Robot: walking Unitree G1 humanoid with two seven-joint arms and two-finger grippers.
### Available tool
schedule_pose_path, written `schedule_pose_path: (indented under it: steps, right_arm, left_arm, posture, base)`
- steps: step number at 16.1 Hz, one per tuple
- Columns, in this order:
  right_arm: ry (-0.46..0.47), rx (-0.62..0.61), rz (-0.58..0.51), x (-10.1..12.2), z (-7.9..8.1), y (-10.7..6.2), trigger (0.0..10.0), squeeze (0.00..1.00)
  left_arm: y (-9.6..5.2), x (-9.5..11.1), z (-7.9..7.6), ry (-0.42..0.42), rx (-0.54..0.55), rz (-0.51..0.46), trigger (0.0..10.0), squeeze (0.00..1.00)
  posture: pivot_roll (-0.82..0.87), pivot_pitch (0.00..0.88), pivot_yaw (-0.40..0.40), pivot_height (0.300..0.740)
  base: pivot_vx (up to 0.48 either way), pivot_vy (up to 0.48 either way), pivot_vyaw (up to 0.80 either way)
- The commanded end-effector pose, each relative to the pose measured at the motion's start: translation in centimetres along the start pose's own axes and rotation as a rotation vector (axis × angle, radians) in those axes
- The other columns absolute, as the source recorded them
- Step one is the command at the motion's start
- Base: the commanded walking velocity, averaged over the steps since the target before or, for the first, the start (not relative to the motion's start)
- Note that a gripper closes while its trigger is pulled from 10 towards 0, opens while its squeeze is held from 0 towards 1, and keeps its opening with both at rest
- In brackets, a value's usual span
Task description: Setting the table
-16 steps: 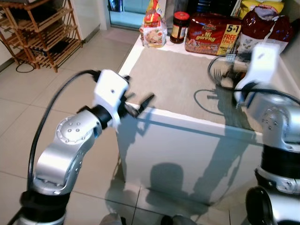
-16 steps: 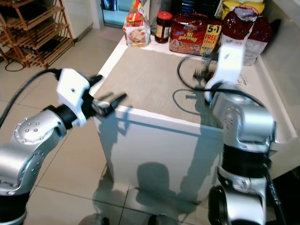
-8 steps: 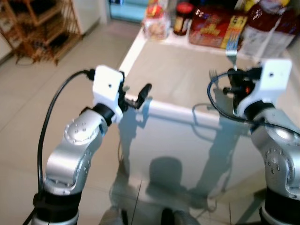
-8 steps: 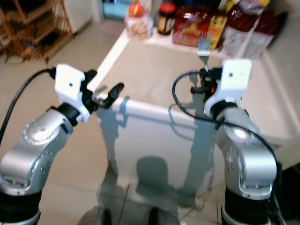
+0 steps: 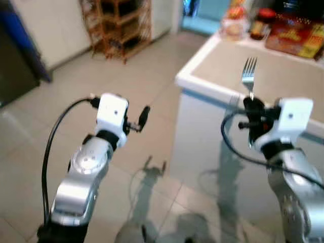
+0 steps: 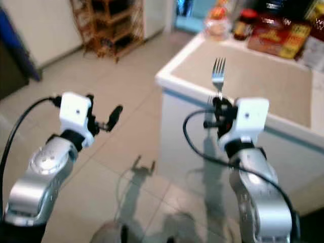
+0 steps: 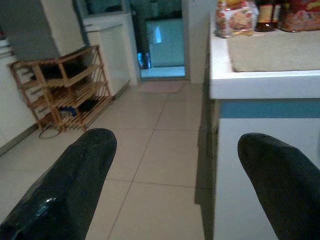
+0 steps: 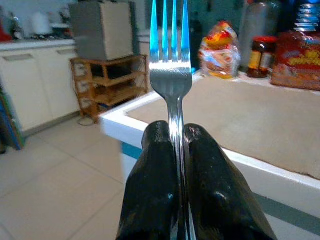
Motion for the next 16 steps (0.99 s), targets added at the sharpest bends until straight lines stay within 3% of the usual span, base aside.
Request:
schedule_pose_path:
  steps: [1, 10, 14, 16]
  right_arm:
    - [-0.030, -0.019, -0.015, -0.3, -0.6, -0.4, 10.0, 0.00]
    - [-0.066, -0.054, 0.030, -2.1, -1.5, -0.8, 10.0, 0.00]
    - [-0.053, -0.094, 0.043, -2.2, -2.7, -0.9, 10.0, 0.00]
    - [-0.066, -0.132, 0.079, -2.9, -3.3, -0.9, 10.0, 0.00]
  left_arm:
    - [0.1, 0.2, -0.3, 0.021, 0.000, -0.018, 10.0, 0.00]
    - [0.8, 0.8, -1.1, 0.025, -0.015, -0.046, 10.0, 0.00]
    - [1.0, 0.9, -1.7, 0.025, -0.034, -0.050, 10.0, 0.00]
    - [1.1, 1.0, -1.8, 0.022, -0.038, -0.052, 10.0, 0.00]
  posture:
    - [0.06, 0.082, -0.048, 0.740]
    - [0.05, 0.085, -0.030, 0.740]
    - [0.04, 0.083, -0.022, 0.740]
    - [0.04, 0.081, -0.017, 0.740]
  base:
    - [0.000, -0.480, 0.00]
    - [0.000, -0.480, 0.00]
    - [0.000, -0.480, 0.00]
    - [0.000, -0.480, -0.71]
Point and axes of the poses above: a point about 5 cm out from each wrist's last joint towards the gripper, its own y axis pointing out of the wrist towards the gripper, its own x axis along the axis of the wrist's last joint, z = x × y, the point moved 4 cm from there along y, pointing out of the wrist towards the gripper, and after that the axes turned 3 degrees about -y, right-handed, at the moved point
